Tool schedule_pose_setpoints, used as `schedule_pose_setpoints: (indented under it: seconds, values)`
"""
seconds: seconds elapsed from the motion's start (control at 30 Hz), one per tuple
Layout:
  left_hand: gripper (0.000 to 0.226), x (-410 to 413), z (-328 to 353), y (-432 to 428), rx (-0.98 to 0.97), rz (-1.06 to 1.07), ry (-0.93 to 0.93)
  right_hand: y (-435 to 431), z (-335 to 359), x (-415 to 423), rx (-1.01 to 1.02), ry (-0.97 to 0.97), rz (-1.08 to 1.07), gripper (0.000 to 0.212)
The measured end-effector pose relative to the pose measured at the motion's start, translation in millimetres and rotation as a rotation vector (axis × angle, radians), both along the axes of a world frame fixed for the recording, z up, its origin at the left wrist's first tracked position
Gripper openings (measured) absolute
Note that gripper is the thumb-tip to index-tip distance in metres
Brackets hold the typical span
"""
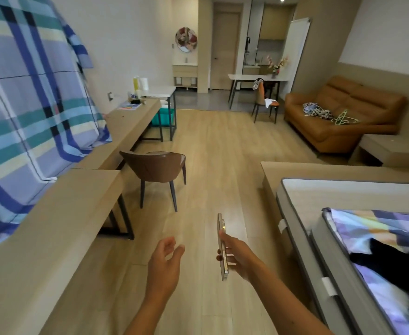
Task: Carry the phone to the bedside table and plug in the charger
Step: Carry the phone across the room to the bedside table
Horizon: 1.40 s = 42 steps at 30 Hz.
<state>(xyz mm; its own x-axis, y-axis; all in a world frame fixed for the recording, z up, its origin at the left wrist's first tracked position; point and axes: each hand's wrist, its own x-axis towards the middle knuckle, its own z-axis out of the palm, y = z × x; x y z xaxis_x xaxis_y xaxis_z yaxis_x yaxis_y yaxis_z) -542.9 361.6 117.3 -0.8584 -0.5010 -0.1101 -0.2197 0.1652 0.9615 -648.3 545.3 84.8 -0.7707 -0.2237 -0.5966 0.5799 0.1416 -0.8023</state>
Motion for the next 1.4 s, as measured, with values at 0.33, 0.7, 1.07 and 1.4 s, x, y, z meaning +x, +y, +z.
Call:
schedule_pose_setpoints:
  seconds: [0.33,0.7,1.07,1.4]
  values:
    - [0.036,-158.5,-19.6,15.9,0.013,-0.123,0.023,22.1,-12.8,-117.3,0.021,0.000,-0.198,0.052]
    - [0.030,-382.4,-27.7,-10.0,0.080,-0.201,-0.030,-2.4,-6.7,-316.9,-0.036,-0.034,-0.427,0.072]
    - [0.028,-610.5,-19.9,-19.2,0.152,-0.313,0.040,-10.8,23.5,-536.9,-0.083,0.039,-0.536,0.054]
    - [0.036,-858.9,5.1,12.3,0.053,-0.278,0.060,8.5,36.0,-774.8,-0.027,0.127,-0.468,0.036]
